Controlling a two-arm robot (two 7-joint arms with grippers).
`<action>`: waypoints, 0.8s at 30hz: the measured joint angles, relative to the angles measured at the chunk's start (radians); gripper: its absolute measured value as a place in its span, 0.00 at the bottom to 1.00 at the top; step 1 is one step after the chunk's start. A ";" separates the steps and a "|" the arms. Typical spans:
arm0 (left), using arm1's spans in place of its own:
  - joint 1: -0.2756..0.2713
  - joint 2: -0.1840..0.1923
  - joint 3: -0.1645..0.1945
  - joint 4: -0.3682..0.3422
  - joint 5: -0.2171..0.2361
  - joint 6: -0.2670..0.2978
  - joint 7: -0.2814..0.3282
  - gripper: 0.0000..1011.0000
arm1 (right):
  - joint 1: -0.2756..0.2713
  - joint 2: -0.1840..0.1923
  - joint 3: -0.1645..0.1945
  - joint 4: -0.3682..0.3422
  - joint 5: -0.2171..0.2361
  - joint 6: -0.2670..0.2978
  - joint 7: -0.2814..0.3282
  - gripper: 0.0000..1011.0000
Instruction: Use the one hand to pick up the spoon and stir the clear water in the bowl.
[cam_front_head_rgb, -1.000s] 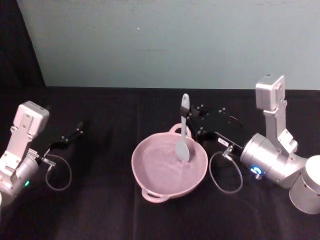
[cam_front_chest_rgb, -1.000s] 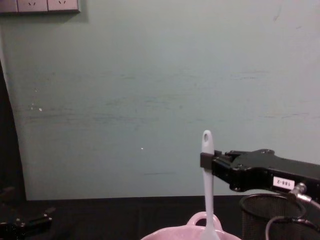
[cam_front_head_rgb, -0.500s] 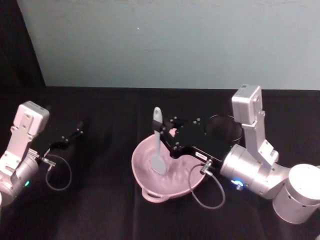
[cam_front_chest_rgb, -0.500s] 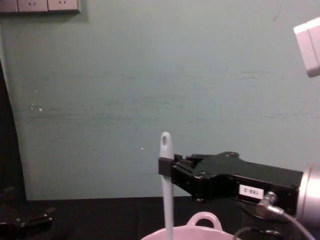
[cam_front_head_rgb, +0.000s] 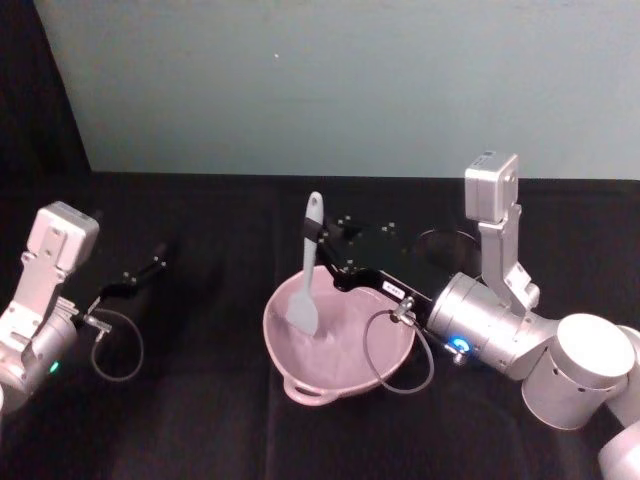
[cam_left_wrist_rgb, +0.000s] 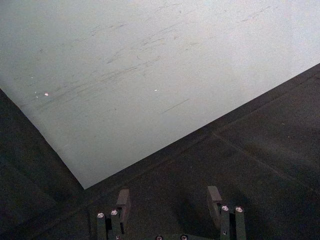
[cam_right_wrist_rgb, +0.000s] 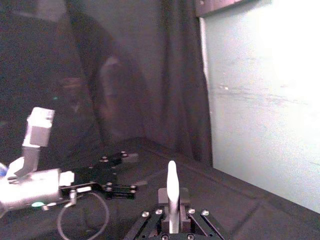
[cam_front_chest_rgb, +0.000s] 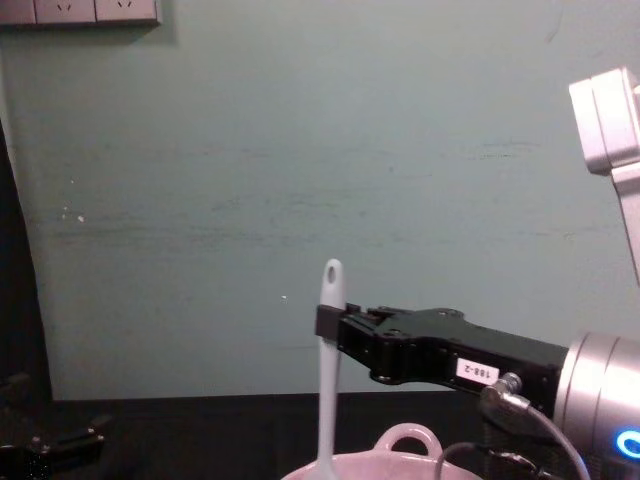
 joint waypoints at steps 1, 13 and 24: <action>0.000 0.000 0.000 0.000 0.000 0.000 0.000 0.99 | 0.002 -0.001 0.003 0.008 0.002 -0.001 -0.001 0.12; 0.000 0.000 0.000 0.000 0.000 0.000 0.000 0.99 | -0.013 0.038 0.060 0.001 -0.018 -0.012 -0.065 0.12; 0.000 0.000 0.000 0.000 0.000 0.000 0.000 0.99 | -0.063 0.097 0.067 -0.107 -0.090 0.024 -0.089 0.12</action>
